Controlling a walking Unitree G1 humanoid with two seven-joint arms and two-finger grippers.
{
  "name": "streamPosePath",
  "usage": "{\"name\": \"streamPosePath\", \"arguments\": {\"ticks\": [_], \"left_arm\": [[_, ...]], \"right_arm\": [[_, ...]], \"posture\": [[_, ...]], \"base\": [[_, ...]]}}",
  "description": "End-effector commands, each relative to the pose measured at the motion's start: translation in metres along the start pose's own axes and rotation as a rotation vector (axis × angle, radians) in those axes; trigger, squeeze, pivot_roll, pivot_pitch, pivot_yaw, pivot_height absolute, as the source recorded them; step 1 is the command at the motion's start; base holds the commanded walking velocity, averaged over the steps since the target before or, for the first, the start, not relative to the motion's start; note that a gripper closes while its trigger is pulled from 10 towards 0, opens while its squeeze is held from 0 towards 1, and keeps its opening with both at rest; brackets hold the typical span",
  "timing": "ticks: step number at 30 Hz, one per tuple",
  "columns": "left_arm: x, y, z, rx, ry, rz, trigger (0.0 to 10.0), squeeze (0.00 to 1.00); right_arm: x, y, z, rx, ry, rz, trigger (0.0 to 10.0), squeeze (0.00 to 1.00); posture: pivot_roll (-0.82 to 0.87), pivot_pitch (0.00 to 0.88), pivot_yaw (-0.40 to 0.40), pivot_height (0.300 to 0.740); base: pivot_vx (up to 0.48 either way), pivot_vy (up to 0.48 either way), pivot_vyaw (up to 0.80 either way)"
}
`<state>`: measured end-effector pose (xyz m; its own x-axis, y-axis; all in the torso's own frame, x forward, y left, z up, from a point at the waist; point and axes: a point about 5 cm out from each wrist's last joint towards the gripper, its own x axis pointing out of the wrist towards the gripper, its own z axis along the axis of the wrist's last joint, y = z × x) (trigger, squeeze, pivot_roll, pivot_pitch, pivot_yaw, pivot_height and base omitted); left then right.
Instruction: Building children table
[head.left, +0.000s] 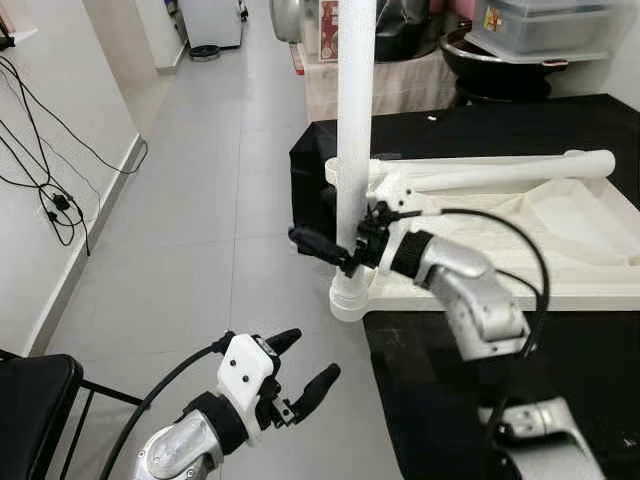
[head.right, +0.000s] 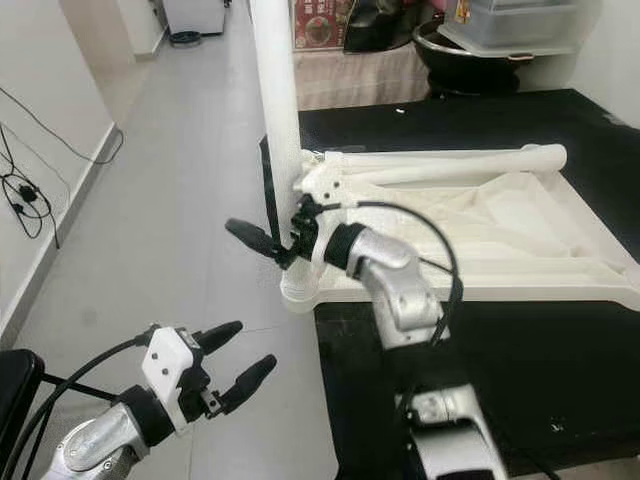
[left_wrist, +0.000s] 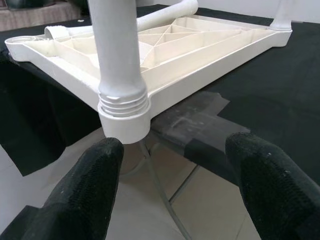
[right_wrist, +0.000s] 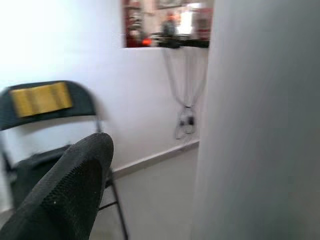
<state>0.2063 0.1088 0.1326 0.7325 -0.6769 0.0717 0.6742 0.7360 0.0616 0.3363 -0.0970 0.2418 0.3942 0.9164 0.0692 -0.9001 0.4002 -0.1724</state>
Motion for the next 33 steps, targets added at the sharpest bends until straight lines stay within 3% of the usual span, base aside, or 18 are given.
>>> {"name": "streamPosePath", "arguments": {"ticks": [1, 4, 5, 6, 7, 16, 20, 23, 24, 27, 28, 30, 33], "left_arm": [[0.0, -0.002, -0.001, -0.003, 0.004, 0.001, 10.0, 0.0], [-0.001, -0.001, 0.0, -0.003, 0.005, 0.001, 10.0, 0.0], [-0.001, -0.001, 0.0, -0.004, 0.005, 0.001, 10.0, 0.0], [-0.001, -0.001, 0.0, -0.004, 0.005, 0.001, 10.0, 0.0], [-0.002, 0.0, 0.0, -0.004, 0.007, 0.001, 10.0, 0.0], [-0.002, 0.0, -0.001, 0.001, 0.011, 0.002, 10.0, 0.0], [-0.003, -0.001, 0.0, 0.0, 0.011, 0.004, 10.0, 0.0], [-0.005, -0.001, 0.0, -0.001, 0.012, 0.001, 10.0, 0.0], [-0.005, -0.001, 0.0, -0.001, 0.012, 0.001, 10.0, 0.0], [-0.006, 0.0, 0.001, 0.0, 0.011, 0.004, 10.0, 0.0], [-0.006, 0.0, 0.001, 0.0, 0.011, 0.004, 10.0, 0.0], [-0.006, 0.001, 0.001, 0.003, 0.011, 0.003, 10.0, 0.0], [-0.005, 0.001, 0.001, 0.005, 0.011, 0.003, 10.0, 0.0]], "right_arm": [[0.009, 0.008, 0.0, 0.006, 0.003, 0.113, 10.0, 0.0], [0.008, 0.0, 0.0, -0.002, 0.02, 0.151, 9.6, 0.0], [0.008, -0.002, 0.001, 0.001, 0.012, 0.162, 7.2, 0.0], [0.008, -0.002, 0.001, 0.001, 0.012, 0.162, 7.2, 0.0], [0.008, -0.003, 0.002, 0.012, -0.003, 0.171, 0.0, 0.0], [-0.006, -0.003, -0.003, 0.028, -0.009, 0.187, 0.0, 0.0], [-0.013, -0.002, -0.011, 0.015, 0.028, 0.116, 0.0, 0.0], [-0.019, -0.011, -0.029, 0.009, 0.125, -0.227, 0.0, 0.0], [-0.019, -0.011, -0.029, 0.009, 0.125, -0.227, 0.0, 0.0], [-0.043, -0.007, -0.056, -0.047, 0.296, -0.694, 0.0, 0.0], [-0.043, -0.007, -0.056, -0.047, 0.296, -0.694, 0.0, 0.0], [-0.067, -0.004, -0.062, -0.068, 0.346, -0.914, 0.0, 0.0], [-0.081, -0.005, -0.061, -0.088, 0.361, -1.013, 0.0, 0.0]], "posture": [[0.07, 0.086, 0.008, 0.74], [0.08, 0.093, 0.01, 0.74], [0.09, 0.094, 0.012, 0.74], [0.09, 0.094, 0.012, 0.74], [0.09, 0.089, 0.013, 0.74], [0.1, 0.088, 0.013, 0.74], [0.1, 0.095, 0.012, 0.74], [0.1, 0.105, 0.004, 0.74], [0.1, 0.105, 0.004, 0.74], [0.09, 0.112, 0.01, 0.74], [0.09, 0.112, 0.01, 0.74], [0.09, 0.111, 0.008, 0.74], [0.09, 0.108, 0.005, 0.74]], "base": [[0.0, 0.0, 0.0], [0.0, 0.0, 0.0], [0.0, 0.0, 0.0], [0.0, 0.0, 0.0], [0.0, 0.0, 0.0], [0.0, 0.0, 0.0], [0.0, 0.0, 0.0], [0.0, 0.0, 0.0], [0.0, 0.0, 0.0], [0.0, 0.0, 0.0], [0.0, 0.0, 0.0], [0.0, 0.0, 0.0], [0.0, 0.0, 0.0]]}}
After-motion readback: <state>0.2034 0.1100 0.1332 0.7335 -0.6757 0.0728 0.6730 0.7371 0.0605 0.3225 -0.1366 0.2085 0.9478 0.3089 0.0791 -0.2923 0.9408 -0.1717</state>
